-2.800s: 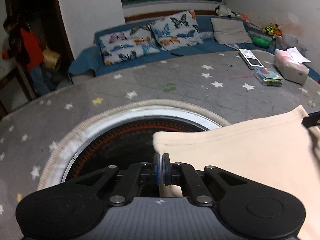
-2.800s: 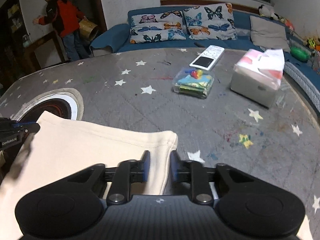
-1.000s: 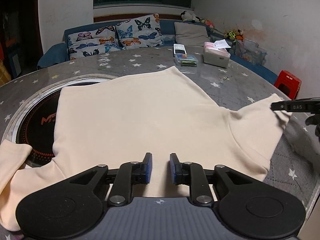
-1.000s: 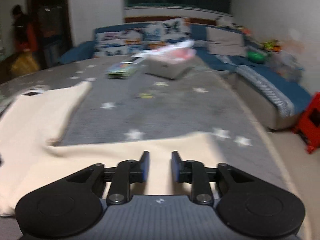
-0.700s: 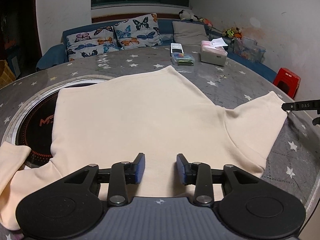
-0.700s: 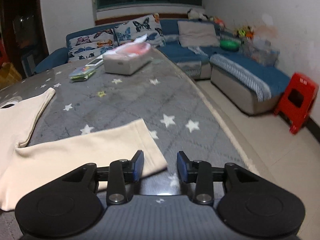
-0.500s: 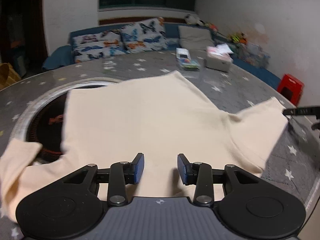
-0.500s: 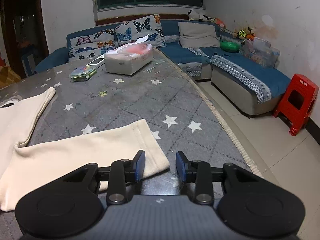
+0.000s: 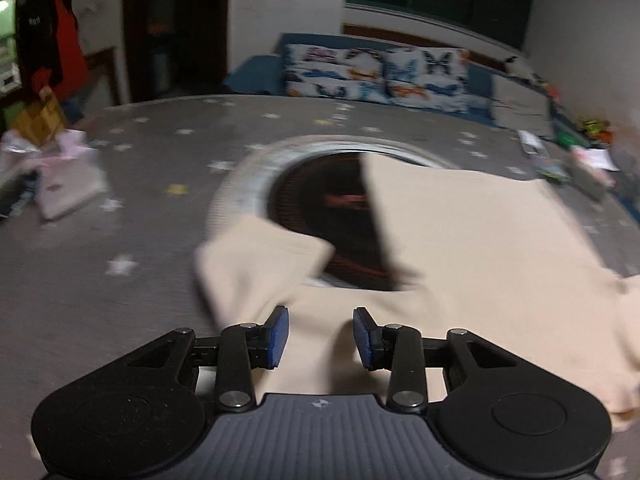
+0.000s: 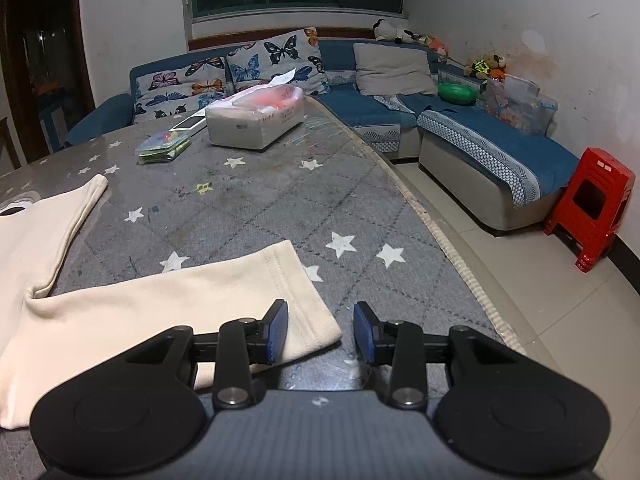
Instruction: Fold clothes
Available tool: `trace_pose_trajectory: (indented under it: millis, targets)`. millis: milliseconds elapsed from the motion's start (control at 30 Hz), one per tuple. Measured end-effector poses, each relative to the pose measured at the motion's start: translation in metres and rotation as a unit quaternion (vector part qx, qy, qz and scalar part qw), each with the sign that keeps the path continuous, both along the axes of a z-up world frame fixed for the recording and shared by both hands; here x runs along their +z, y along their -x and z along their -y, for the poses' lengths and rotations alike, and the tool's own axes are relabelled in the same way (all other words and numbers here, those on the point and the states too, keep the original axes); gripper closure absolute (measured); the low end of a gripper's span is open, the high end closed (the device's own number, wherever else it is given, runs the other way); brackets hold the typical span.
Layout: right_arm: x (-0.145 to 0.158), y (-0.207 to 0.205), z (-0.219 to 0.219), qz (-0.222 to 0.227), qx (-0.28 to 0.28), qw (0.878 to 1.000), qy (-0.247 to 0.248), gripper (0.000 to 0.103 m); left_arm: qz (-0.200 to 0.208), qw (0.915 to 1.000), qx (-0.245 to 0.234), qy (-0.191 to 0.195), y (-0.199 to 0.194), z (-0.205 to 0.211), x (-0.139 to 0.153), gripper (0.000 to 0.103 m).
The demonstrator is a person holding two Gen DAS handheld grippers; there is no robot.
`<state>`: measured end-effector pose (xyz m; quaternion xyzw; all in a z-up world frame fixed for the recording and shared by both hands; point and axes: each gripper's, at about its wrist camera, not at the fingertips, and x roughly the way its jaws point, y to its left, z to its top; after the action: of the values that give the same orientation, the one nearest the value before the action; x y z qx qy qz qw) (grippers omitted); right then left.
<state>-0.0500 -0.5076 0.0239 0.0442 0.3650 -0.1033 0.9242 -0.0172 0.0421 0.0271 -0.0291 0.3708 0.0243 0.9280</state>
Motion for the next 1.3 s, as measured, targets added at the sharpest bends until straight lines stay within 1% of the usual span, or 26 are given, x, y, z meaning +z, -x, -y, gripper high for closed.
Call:
trace_pose_trajectory:
  millis: [100, 167, 200, 300, 400, 433, 500, 567, 700, 767, 867, 967, 1067, 1200, 1233, 1267, 1300]
  targets:
    - [0.0, -0.001, -0.001, -0.002, -0.001, 1.0, 0.003, 0.066, 0.013, 0.9985, 0.037, -0.039, -0.001, -0.019, -0.003, 0.065]
    - [-0.001, -0.001, -0.001, -0.003, -0.002, 1.0, 0.005, 0.065, 0.025, 0.9957, 0.064, -0.062, 0.0, -0.031, -0.005, 0.065]
    - [-0.001, -0.001, -0.001, -0.003, -0.003, 1.0, 0.006, 0.064, 0.026, 0.9941, 0.081, -0.067, -0.001, -0.038, -0.006, 0.065]
    - [-0.001, -0.002, -0.001, -0.005, -0.004, 1.0, 0.009, 0.063, 0.023, 0.988, 0.143, -0.053, -0.001, -0.066, -0.01, 0.064]
    - [-0.001, -0.002, -0.002, -0.006, -0.005, 1.0, 0.01, 0.063, 0.024, 0.9792, 0.198, -0.038, 0.001, -0.091, -0.013, 0.055]
    - [-0.001, -0.003, -0.002, -0.006, -0.005, 1.0, 0.01, 0.063, 0.024, 0.9773, 0.208, -0.032, 0.003, -0.097, -0.012, 0.055]
    - [0.0, -0.003, -0.003, -0.007, -0.006, 1.0, 0.011, 0.063, 0.025, 0.9736, 0.223, -0.04, 0.005, -0.104, -0.008, 0.057]
    - [0.0, -0.003, -0.003, -0.007, -0.006, 1.0, 0.012, 0.063, 0.03, 0.9735, 0.224, -0.031, 0.008, -0.104, -0.003, 0.057]
    - [0.0, -0.003, -0.004, -0.007, -0.007, 1.0, 0.009, 0.063, 0.045, 0.9822, 0.181, -0.025, 0.011, -0.083, 0.007, 0.057]
    - [0.002, -0.002, -0.005, -0.006, -0.005, 1.0, 0.005, 0.063, 0.045, 0.9874, 0.151, -0.011, 0.008, -0.065, 0.011, 0.057]
    - [0.003, 0.001, -0.008, -0.007, 0.005, 1.0, -0.003, 0.063, 0.049, 0.9942, 0.096, -0.002, 0.007, -0.035, 0.017, 0.054]
    - [0.003, 0.002, -0.009, -0.006, 0.007, 1.0, -0.006, 0.063, 0.047, 0.9981, 0.038, 0.012, 0.004, -0.001, 0.019, 0.052]
    - [0.002, 0.002, -0.009, -0.004, 0.006, 1.0, -0.007, 0.063, 0.043, 0.9986, -0.023, 0.022, 0.005, 0.035, 0.02, 0.05]
    - [0.001, 0.003, -0.008, -0.001, 0.003, 1.0, -0.013, 0.065, 0.039, 0.9945, -0.092, 0.031, 0.007, 0.082, 0.02, 0.046]
    - [0.001, 0.004, -0.007, 0.0, 0.002, 1.0, -0.015, 0.067, 0.037, 0.9929, -0.108, 0.032, 0.008, 0.093, 0.02, 0.046]
    - [0.001, 0.004, -0.007, 0.001, 0.003, 1.0, -0.019, 0.072, 0.036, 0.9912, -0.123, 0.033, 0.009, 0.104, 0.019, 0.046]
    - [0.002, 0.004, -0.006, 0.002, 0.006, 1.0, -0.024, 0.084, 0.035, 0.9894, -0.137, 0.033, 0.01, 0.114, 0.019, 0.046]
